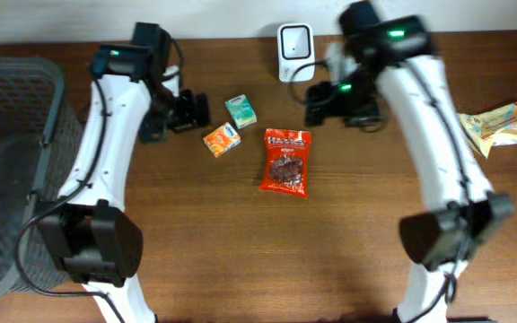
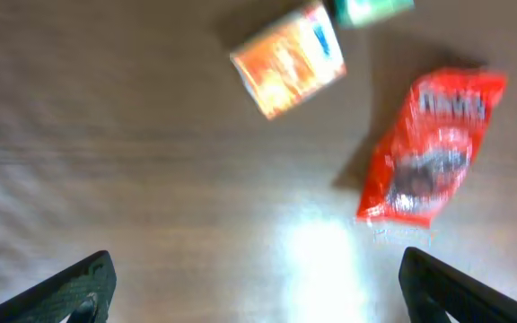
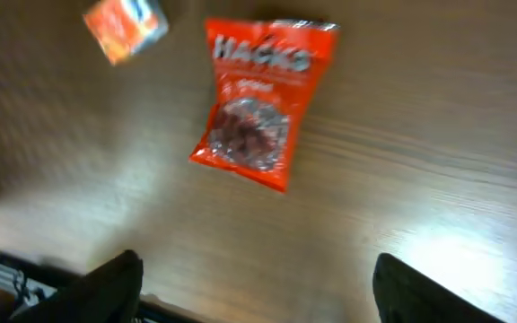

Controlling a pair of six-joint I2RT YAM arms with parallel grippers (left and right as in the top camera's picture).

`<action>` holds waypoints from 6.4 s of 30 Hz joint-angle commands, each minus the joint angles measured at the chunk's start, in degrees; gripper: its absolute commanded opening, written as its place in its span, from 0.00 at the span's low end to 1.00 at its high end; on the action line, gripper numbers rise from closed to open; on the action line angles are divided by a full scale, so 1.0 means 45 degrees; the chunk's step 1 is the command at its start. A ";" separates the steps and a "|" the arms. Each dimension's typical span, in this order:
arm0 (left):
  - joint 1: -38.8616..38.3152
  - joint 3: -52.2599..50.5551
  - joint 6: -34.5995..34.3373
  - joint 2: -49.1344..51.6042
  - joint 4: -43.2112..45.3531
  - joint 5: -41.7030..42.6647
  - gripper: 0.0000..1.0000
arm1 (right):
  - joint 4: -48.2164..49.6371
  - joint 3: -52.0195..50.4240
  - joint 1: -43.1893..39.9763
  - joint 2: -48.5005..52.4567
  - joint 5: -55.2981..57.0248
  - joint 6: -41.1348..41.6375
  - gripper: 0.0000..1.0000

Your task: Scan the item barcode

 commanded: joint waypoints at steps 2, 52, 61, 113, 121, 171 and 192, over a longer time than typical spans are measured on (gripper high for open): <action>-0.1821 -0.2380 0.1064 -0.0262 0.1107 0.1520 0.96 | -0.0573 0.0044 -0.1054 -0.1447 0.0185 -0.0053 0.96; -0.4721 -0.8665 -0.2433 -0.0165 1.6043 -0.0204 1.00 | 0.0835 -0.2827 -0.1277 -0.1530 0.0991 -0.0053 0.99; -0.4818 -0.8665 -0.3147 0.0835 1.6208 0.0976 0.46 | 0.0928 -0.2846 -0.1277 -0.1530 0.0996 -0.0053 0.98; -0.7655 -0.6766 0.0860 -0.1574 0.7762 -0.2608 0.40 | 0.1064 -0.2846 -0.1307 -0.1530 0.1277 -0.0049 0.99; -0.5552 -0.3944 0.0865 -0.1574 0.5518 -0.1200 0.29 | 0.0583 -0.2846 -0.2205 -0.1535 0.0219 -0.0058 0.98; -0.2438 -0.3517 -0.0141 -0.0078 0.4124 -0.0821 0.99 | 1.1837 -0.9782 0.1715 -0.0651 -0.0486 0.4269 0.05; -0.2890 -0.3517 -0.0146 0.0053 0.4459 -0.0821 0.99 | 1.0822 -0.9355 0.1277 0.0763 0.0889 0.3570 0.34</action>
